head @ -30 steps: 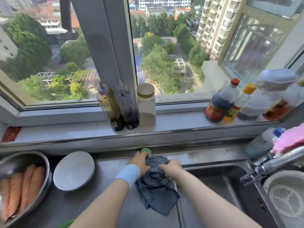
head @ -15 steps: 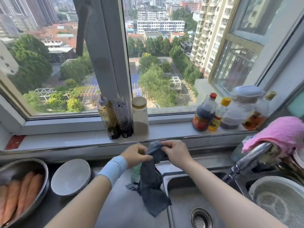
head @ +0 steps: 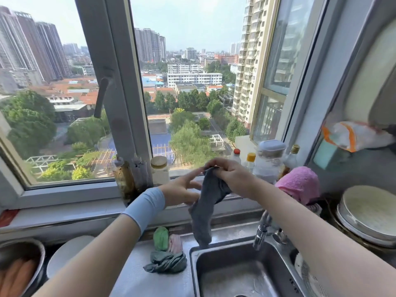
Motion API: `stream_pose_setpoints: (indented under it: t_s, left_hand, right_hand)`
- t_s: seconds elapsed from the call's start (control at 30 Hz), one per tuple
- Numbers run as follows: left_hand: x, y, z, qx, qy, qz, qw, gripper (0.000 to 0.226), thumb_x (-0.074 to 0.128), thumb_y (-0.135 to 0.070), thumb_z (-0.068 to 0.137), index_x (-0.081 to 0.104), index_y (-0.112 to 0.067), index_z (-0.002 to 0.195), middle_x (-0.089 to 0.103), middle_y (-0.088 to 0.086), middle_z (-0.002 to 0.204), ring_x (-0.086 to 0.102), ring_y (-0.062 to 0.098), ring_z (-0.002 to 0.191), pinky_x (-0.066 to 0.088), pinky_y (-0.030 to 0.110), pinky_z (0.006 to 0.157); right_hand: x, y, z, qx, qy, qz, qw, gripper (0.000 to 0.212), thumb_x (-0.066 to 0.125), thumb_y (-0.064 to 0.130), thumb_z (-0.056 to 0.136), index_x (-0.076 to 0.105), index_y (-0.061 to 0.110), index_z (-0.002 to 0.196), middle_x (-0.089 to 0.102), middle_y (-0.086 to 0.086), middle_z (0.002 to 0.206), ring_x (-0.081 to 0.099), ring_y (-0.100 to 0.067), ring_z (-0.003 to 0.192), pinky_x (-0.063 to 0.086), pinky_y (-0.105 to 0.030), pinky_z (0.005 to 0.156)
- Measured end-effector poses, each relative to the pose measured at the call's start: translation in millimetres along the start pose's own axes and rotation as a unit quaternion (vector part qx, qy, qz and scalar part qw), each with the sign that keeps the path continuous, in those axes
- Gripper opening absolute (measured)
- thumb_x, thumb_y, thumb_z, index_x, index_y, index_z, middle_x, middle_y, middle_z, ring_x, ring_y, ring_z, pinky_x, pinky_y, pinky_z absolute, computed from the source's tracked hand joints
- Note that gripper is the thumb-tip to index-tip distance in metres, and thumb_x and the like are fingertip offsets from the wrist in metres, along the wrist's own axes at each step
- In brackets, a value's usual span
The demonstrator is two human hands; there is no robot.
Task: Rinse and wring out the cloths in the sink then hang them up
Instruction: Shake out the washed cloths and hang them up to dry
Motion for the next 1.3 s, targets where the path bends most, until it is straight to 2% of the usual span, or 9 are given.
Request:
stream_pose_setpoints:
  t_s: [0.1,0.2,0.4,0.57,0.67,0.77,0.9,1.17,1.3]
  left_hand:
    - [13,-35,2,0.030,-0.011,0.049,0.998,0.043,0.065,0.004,0.089,0.061,-0.016,0.127,0.061,0.010,0.077,0.059,0.019,0.076,0.054,0.031,0.079]
    - [-3,-57,5,0.037,-0.109,0.204,0.972,0.016,0.072,-0.017,0.086,0.074,-0.010,0.101,0.065,0.012,0.090,0.061,0.019,0.080,0.056,0.034,0.079]
    - [-18,-87,-6,-0.001,-0.208,0.408,0.889,0.031,0.062,-0.057,0.087,0.062,-0.029,0.074,0.060,-0.017,0.072,0.055,-0.011,0.062,0.036,0.009,0.052]
    - [-7,-92,1,-0.037,-0.166,0.420,0.892,0.034,0.059,-0.061,0.087,0.054,-0.029,0.078,0.060,-0.011,0.075,0.053,0.001,0.063,0.033,0.018,0.051]
    - [6,-90,-1,-0.045,-0.069,0.364,0.928,0.040,0.080,-0.035,0.075,0.050,-0.030,0.101,0.062,-0.005,0.096,0.061,0.010,0.083,0.050,0.023,0.065]
    - [-14,-96,-3,-0.034,-0.124,0.392,0.911,0.044,0.077,-0.018,0.075,0.054,-0.019,0.113,0.064,0.003,0.101,0.062,0.022,0.092,0.054,0.033,0.076]
    - [-38,-73,-7,-0.062,-0.187,0.176,0.964,0.012,0.071,-0.020,0.087,0.071,-0.011,0.094,0.069,0.006,0.085,0.064,0.019,0.076,0.057,0.032,0.073]
    - [-19,-37,-10,-0.106,-0.193,-0.199,0.955,0.026,0.054,-0.035,0.098,0.061,-0.017,0.116,0.066,0.008,0.108,0.072,0.025,0.072,0.058,0.037,0.062]
    - [-14,-41,-15,-0.060,-0.129,-0.334,0.932,0.049,0.082,-0.029,0.075,0.056,-0.009,0.112,0.065,0.011,0.091,0.066,0.028,0.072,0.058,0.045,0.067]
  right_hand:
    - [-27,16,-10,-0.017,-0.010,-0.052,0.998,0.039,0.047,0.013,0.102,0.068,0.043,0.088,0.069,0.015,0.094,0.062,-0.010,0.098,0.049,-0.031,0.091]
    - [-63,25,-24,-0.031,-0.053,-0.127,0.990,0.029,0.052,0.019,0.101,0.066,0.042,0.092,0.066,0.023,0.094,0.060,0.002,0.095,0.045,-0.016,0.083]
    - [-128,0,-58,0.063,-0.152,-0.251,0.954,0.052,0.066,0.053,0.089,0.048,0.020,0.052,0.045,0.010,0.048,0.045,-0.008,0.047,0.030,-0.026,0.051]
    - [-128,-33,-82,0.186,-0.102,-0.126,0.969,0.074,0.039,0.077,0.087,0.064,0.013,0.113,0.065,-0.005,0.112,0.061,-0.022,0.104,0.047,-0.042,0.095]
    - [-118,-42,-94,0.193,-0.040,0.018,0.980,0.066,0.087,0.045,0.070,0.053,0.024,0.123,0.066,-0.004,0.119,0.071,-0.018,0.099,0.060,-0.036,0.081]
    - [-125,-59,-101,0.208,-0.029,0.138,0.968,0.062,0.082,0.001,0.072,0.058,0.016,0.127,0.070,-0.016,0.116,0.071,-0.032,0.102,0.059,-0.049,0.085]
    - [-139,-66,-103,0.208,-0.094,0.176,0.958,0.021,0.069,0.007,0.091,0.072,0.006,0.112,0.074,-0.018,0.106,0.072,-0.031,0.097,0.058,-0.045,0.086]
    - [-149,-49,-98,0.187,-0.198,0.026,0.962,0.012,0.056,0.035,0.100,0.062,0.025,0.105,0.067,-0.003,0.110,0.064,-0.016,0.096,0.051,-0.029,0.068]
    - [-131,-58,-92,0.212,-0.132,0.269,0.930,0.039,0.063,0.007,0.094,0.052,0.011,0.131,0.062,-0.016,0.123,0.064,-0.030,0.111,0.056,-0.046,0.091]
Point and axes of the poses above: each hand's wrist, its own z-axis towards the middle knuckle, its own x-axis out of the palm, y = z × x, the point moved 10 cm from there along z, towards the middle knuckle
